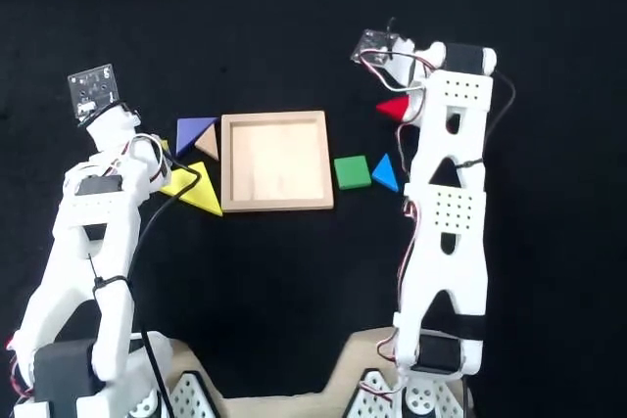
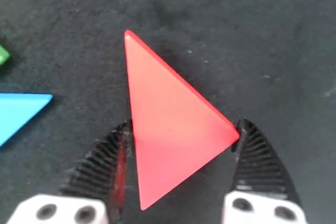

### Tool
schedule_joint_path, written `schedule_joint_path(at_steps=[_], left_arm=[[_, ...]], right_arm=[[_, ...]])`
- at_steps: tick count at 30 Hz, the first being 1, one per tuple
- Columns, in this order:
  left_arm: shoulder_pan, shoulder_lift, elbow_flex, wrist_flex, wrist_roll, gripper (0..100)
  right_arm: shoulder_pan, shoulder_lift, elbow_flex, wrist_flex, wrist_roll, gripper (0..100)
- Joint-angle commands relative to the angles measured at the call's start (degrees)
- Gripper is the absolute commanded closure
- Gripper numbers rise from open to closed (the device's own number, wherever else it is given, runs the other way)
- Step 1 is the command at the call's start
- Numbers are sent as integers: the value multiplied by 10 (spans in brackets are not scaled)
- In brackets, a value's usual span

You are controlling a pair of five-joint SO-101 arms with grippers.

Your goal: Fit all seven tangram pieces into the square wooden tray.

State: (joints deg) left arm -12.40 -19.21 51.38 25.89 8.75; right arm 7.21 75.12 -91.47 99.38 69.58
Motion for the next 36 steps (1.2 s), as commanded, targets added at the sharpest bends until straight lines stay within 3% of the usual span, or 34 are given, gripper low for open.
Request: schedule_joint_path(at_steps=[1,9,18,28,36], left_arm=[[-2,-17,-22,-11,-4,855],[-2,-17,-22,-11,-4,855],[-15,-18,-22,-11,-4,855],[-24,-17,-28,-11,-4,857],[-27,-20,-28,-11,-4,857]], right_arm=[[-4,-56,-24,19,-33,801],[-66,-256,183,19,-49,801],[-253,-425,496,-5,-53,801],[-353,-371,530,-74,-89,798],[-384,-322,530,-94,-94,798]])
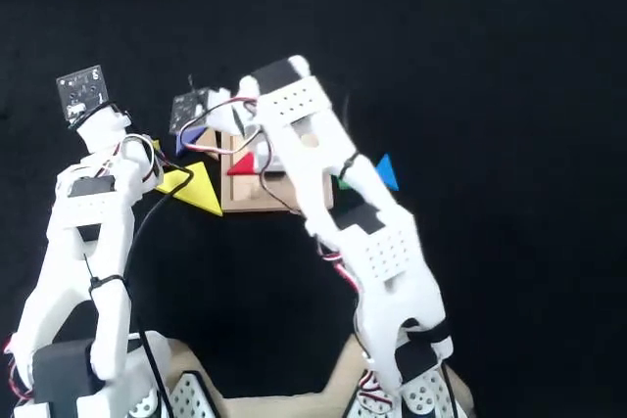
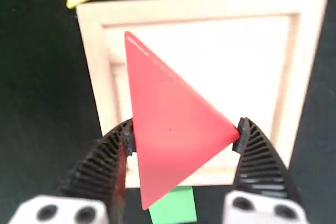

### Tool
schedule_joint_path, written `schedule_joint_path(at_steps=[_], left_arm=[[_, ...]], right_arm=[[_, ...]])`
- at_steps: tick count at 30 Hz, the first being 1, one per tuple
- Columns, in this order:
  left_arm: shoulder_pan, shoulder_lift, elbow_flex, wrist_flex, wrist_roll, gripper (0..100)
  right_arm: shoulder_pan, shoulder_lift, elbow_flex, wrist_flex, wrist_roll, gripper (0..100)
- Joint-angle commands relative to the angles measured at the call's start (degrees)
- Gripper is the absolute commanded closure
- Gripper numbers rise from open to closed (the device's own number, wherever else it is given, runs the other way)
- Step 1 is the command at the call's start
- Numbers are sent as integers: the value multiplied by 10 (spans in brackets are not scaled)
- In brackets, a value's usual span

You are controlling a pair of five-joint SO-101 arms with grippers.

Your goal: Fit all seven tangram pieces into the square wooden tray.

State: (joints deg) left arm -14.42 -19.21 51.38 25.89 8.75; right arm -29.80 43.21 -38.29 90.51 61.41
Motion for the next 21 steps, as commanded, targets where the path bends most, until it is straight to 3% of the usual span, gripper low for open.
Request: schedule_joint_path(at_steps=[1,8,15,21], left_arm=[[-7,-20,-28,-11,-4,857],[-7,-21,-28,-11,-4,857],[-7,-21,-28,-10,-4,858],[-7,-21,-28,-10,-4,858]], right_arm=[[-14,-1,-2,-7,-23,797],[-11,1,3,-2,-76,786],[-11,2,4,30,-73,614],[-13,2,2,76,-41,610]])
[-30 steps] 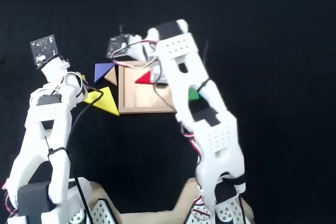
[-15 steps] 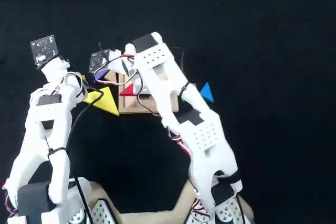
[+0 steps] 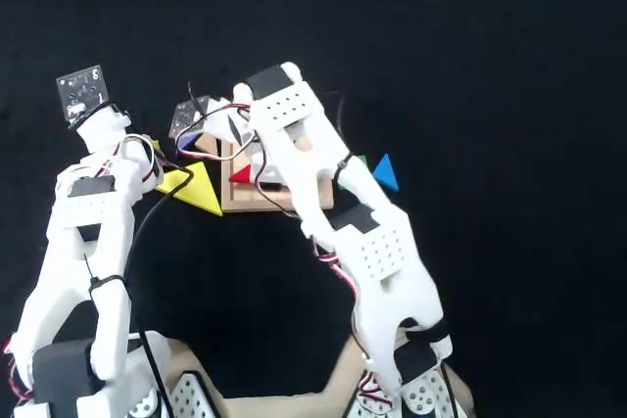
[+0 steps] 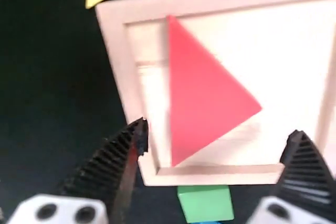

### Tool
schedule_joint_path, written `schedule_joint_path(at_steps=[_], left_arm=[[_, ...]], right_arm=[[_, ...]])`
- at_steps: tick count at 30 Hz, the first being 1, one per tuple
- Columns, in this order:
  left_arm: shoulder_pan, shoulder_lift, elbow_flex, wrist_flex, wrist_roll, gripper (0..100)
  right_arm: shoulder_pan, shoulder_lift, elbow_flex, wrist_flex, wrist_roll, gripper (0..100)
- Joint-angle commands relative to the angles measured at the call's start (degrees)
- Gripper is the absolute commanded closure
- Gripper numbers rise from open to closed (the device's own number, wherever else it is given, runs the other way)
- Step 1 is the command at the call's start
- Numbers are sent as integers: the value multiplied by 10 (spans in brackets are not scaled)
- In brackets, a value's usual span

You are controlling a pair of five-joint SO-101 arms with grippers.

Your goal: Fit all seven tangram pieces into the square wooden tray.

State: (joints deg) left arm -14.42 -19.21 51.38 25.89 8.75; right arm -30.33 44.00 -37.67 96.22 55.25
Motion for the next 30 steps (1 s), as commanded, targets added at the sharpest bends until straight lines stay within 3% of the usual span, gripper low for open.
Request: schedule_joint_path(at_steps=[1,4,8,9,10,12,17,30], left_arm=[[-7,-21,-28,-10,-4,858],[-7,-21,-28,-10,-4,858],[-7,-21,-28,-10,-4,858],[-7,-21,-28,-10,-4,858],[-7,-21,-28,-10,-4,858],[-7,-21,-28,-10,-4,858],[-7,-19,-28,-10,-4,858],[-7,-20,-28,-10,-4,858]], right_arm=[[-7,-7,-7,18,27,611],[-1,-9,-36,5,40,671],[16,-4,-131,-30,15,972],[18,-1,-140,-48,-12,991],[20,4,-144,-67,-38,950],[19,24,-142,-114,-63,979],[16,102,-149,-164,-63,988],[16,127,-269,46,-25,988]])
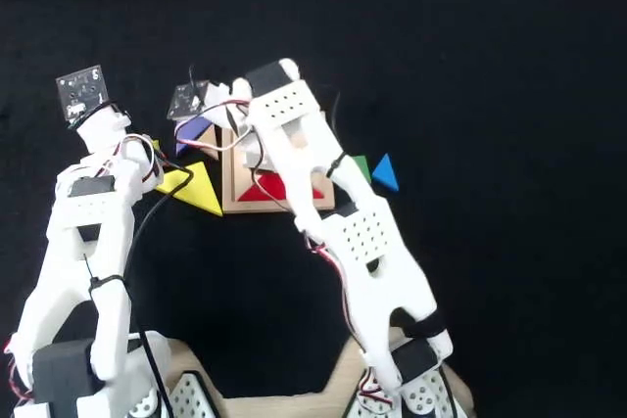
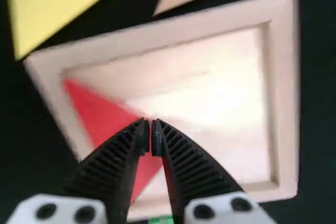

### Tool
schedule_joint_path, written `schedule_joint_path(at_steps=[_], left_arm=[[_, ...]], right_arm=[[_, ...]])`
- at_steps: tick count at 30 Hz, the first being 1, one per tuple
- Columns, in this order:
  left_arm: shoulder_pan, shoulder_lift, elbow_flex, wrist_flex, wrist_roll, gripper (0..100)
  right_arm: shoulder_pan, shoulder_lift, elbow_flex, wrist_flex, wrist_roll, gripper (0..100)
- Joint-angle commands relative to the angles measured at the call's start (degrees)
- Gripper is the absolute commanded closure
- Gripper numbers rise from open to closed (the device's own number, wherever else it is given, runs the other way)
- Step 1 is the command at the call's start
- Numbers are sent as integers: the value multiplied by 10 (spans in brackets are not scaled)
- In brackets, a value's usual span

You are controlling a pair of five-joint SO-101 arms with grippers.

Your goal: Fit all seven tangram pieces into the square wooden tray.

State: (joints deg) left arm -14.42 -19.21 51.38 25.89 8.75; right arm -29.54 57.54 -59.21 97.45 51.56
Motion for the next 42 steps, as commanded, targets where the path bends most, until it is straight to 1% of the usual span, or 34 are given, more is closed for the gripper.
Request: schedule_joint_path(at_steps=[1,4,5,10,12,15,20,24,27,29,34,38,42], left_arm=[[-7,-20,-28,-10,-4,858],[-7,-19,-28,-10,-4,858],[-7,-18,-28,-10,-4,858],[-7,-18,-28,-10,-4,858],[-7,-19,-32,-10,-3,859],[-7,-17,-43,-5,1,859],[-4,-17,-37,-4,1,859],[-5,-16,-25,-4,2,859],[3,-16,-17,0,4,859],[4,-20,-23,40,26,859],[1,-24,-95,199,111,859],[11,-23,-149,281,116,859],[36,-23,-182,345,116,859]], right_arm=[[13,-9,-70,33,11,988],[29,-6,-145,28,6,988],[35,-5,-168,28,-7,988],[68,-25,-279,39,-110,988],[74,-51,-293,39,-141,988],[69,-98,-274,39,-164,988],[73,-197,-176,39,-196,987],[86,-318,-77,39,-229,985],[87,-409,10,38,-231,985],[87,-465,80,38,-231,986],[90,-583,262,37,-231,987],[106,-652,400,13,-232,987],[148,-713,526,-42,-234,987]])
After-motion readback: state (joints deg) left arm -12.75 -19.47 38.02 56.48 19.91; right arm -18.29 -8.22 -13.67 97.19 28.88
